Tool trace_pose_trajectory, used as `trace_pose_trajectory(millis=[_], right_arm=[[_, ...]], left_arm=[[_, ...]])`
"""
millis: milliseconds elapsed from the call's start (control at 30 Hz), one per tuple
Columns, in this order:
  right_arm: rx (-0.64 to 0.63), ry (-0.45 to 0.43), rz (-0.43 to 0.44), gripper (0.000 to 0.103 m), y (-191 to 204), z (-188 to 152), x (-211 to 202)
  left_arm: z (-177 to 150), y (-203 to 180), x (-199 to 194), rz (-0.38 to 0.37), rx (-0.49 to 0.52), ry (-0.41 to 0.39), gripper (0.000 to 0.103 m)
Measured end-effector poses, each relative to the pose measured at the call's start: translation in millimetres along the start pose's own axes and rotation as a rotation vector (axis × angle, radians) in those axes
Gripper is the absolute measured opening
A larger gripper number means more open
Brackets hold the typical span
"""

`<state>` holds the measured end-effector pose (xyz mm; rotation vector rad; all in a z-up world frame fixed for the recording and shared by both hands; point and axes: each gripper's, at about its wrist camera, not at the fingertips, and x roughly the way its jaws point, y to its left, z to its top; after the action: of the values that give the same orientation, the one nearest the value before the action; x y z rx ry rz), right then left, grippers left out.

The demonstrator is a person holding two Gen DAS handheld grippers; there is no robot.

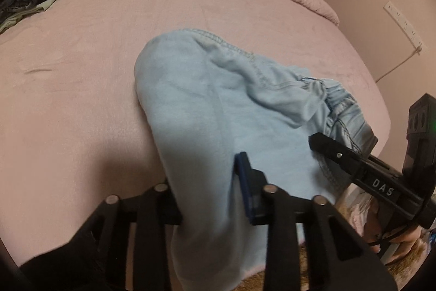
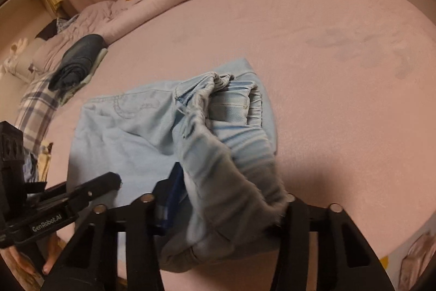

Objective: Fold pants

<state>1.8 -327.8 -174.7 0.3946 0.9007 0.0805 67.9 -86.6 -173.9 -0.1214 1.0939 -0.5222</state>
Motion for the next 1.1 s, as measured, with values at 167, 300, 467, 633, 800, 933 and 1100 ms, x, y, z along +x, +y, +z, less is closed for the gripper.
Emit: trace_pose_trajectory(millis=[167,300,467,633,800,933,1100], right_arm=[[-0.031,-0.071,0.033,0.037,16,5,-24],[-0.068,-0.116,0.04,0.036,32,12,-37],[-0.095,-0.166,0.057,0.036,48,20,-51],[-0.113,-0.198,0.074,0.036,63,27,-57],[-0.149,-0.197,0.06,0.036,75,33,-52],[-0.164,-0.187,0.053,0.036,84,35,-45],[-0.177,-0.166,0.049,0.036,86,46,-34]], left_arm=[[3,1,-19,-0.061,-0.017,-0.004,0.02],[6,-2,-45,-0.064,-0.017,-0.056,0.02],[14,-1,-80,-0.08,-0.011,-0.133,0.02],[19,3,-103,-0.095,-0.01,-0.187,0.02],[20,13,-112,-0.073,-0.003,-0.2,0.02],[27,22,-109,-0.049,-0.019,-0.199,0.02],[42,32,-101,-0.022,-0.024,-0.206,0.021]])
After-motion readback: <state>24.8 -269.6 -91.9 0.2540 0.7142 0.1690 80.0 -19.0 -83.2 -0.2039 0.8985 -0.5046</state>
